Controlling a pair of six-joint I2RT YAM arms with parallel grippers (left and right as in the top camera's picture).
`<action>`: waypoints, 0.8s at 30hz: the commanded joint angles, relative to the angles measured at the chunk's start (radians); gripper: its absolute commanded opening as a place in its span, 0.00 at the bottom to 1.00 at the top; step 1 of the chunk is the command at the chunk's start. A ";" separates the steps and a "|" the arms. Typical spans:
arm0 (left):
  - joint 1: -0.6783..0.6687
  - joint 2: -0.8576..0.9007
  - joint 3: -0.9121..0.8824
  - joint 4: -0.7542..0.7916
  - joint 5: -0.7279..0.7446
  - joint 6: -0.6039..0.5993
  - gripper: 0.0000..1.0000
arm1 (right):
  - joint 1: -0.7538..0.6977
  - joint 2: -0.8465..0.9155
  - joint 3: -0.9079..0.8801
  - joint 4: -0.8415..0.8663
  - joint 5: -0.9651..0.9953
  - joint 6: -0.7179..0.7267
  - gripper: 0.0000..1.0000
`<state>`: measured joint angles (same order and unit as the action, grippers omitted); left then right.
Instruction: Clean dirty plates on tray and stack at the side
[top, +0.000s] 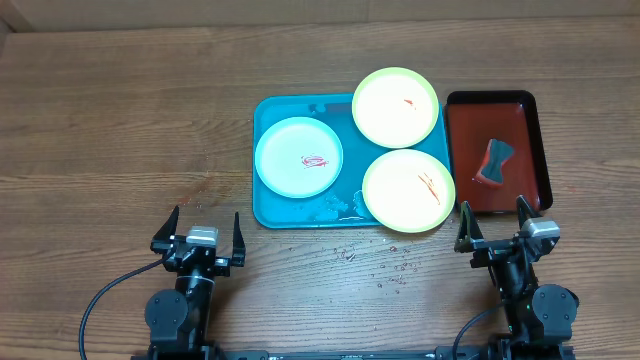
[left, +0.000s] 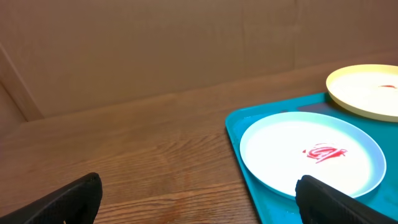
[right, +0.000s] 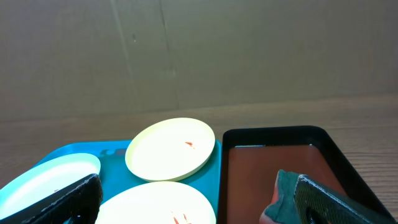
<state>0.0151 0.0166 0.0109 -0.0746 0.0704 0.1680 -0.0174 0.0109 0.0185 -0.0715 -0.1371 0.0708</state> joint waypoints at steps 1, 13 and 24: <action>0.004 -0.011 -0.006 0.002 0.000 0.003 0.99 | 0.006 -0.007 -0.010 0.012 0.026 0.000 1.00; 0.004 -0.011 -0.006 0.002 0.000 -0.021 1.00 | 0.006 -0.007 0.048 -0.026 -0.029 0.010 1.00; 0.004 0.028 0.133 -0.104 0.015 -0.147 1.00 | 0.005 0.142 0.316 -0.178 -0.029 0.006 1.00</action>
<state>0.0151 0.0200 0.0582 -0.1581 0.0711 0.0593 -0.0170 0.0887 0.2443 -0.2493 -0.1589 0.0750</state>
